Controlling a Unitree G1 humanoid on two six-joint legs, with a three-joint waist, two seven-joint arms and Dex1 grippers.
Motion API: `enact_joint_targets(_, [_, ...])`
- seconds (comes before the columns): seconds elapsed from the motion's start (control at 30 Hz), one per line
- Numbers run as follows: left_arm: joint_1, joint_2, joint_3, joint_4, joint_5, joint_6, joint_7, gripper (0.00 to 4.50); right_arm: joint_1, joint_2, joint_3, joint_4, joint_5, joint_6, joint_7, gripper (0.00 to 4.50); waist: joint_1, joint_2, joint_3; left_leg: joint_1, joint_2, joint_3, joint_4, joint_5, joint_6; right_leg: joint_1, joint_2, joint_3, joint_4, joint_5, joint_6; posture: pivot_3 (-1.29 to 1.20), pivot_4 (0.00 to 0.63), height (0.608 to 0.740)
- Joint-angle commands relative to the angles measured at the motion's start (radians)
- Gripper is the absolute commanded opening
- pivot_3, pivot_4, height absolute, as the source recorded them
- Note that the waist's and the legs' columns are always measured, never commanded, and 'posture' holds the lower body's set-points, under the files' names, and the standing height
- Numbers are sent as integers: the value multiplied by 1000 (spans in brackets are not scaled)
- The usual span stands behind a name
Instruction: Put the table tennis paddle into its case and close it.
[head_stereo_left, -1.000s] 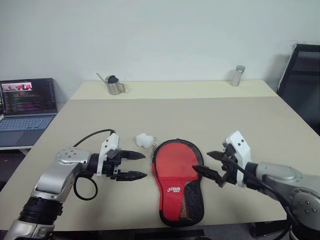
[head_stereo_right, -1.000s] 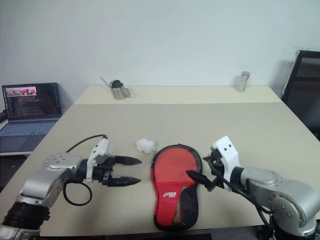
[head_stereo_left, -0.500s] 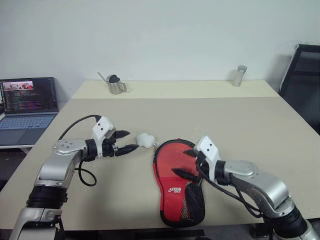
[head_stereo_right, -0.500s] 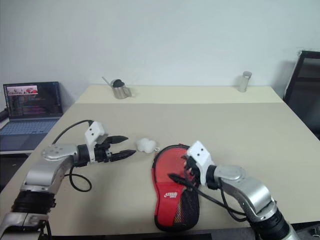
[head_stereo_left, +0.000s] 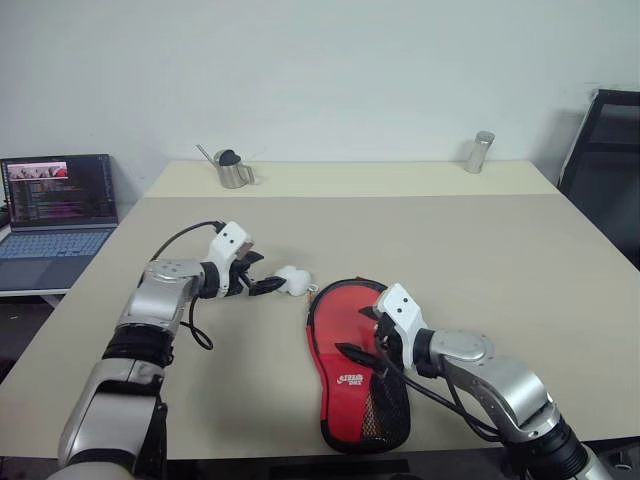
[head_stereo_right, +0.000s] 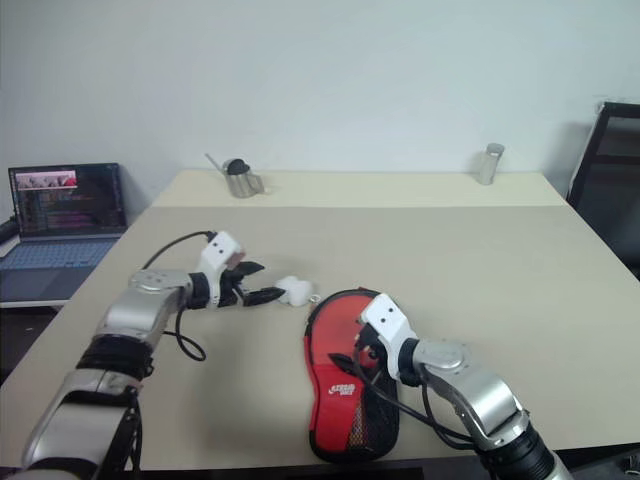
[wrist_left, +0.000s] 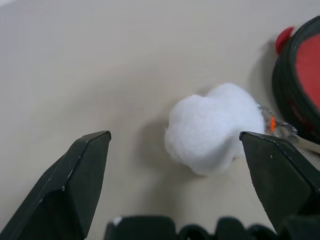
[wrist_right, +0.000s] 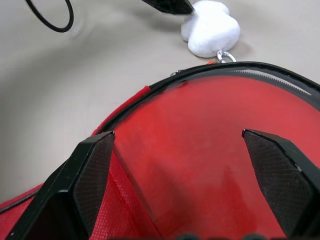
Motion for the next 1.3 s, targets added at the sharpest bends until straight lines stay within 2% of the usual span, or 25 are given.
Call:
enact_joint_targets(0.03, [-69,-32,-37,130,46,-67,-72,4494,-11,20,3,-12,-19,-16,-10,4500,-1,0,0,0,0,0,0,0,0,0,0,0,0,0,0,0,150,740])
enact_joint_targets(0.17, [-98,-61,-70,208,78,-108,-157,4494,-13,35,6,-14,-34,-12,-17,4500,-1,0,0,0,0,0,0,0,0,0,0,0,0,0,0,0,150,740])
enact_joint_targets(0.6, [-126,-105,-33,345,125,-214,-101,4494,-7,57,0,-18,-47,18,-43,4500,0,-1,-1,0,-1,-2,1,0,0,1,-1,-1,1,0,0,0,150,740])
enact_joint_targets(0.67, [-124,-108,-22,348,122,-220,-90,4116,-6,57,-2,-19,-43,32,-44,4500,0,-1,-1,0,-1,-2,1,0,0,1,-1,-2,1,0,0,0,150,740])
enact_joint_targets(0.73, [-123,-112,-11,353,117,-220,-80,3548,-7,54,-1,-15,-50,33,-47,4500,0,-1,-1,0,-1,-2,2,0,0,1,-1,-2,1,0,0,0,150,740])
enact_joint_targets(1.07, [-118,-126,25,359,111,-219,-61,7,-5,68,-8,-17,-51,40,-58,4500,0,-1,-1,0,-1,-2,1,0,0,1,-1,-2,1,0,0,0,150,740])
enact_joint_targets(1.17, [-113,-126,28,350,109,-220,-64,7,-15,74,-18,-6,-53,42,-59,4500,-1,-1,-1,0,-1,-2,1,0,0,1,-1,-2,1,0,0,0,150,740])
enact_joint_targets(1.3, [-104,-119,34,325,102,-216,-79,7,-17,57,28,38,-100,4,-49,4500,-1,-2,-1,0,-1,-1,1,0,0,1,-1,-2,1,0,0,0,150,740])
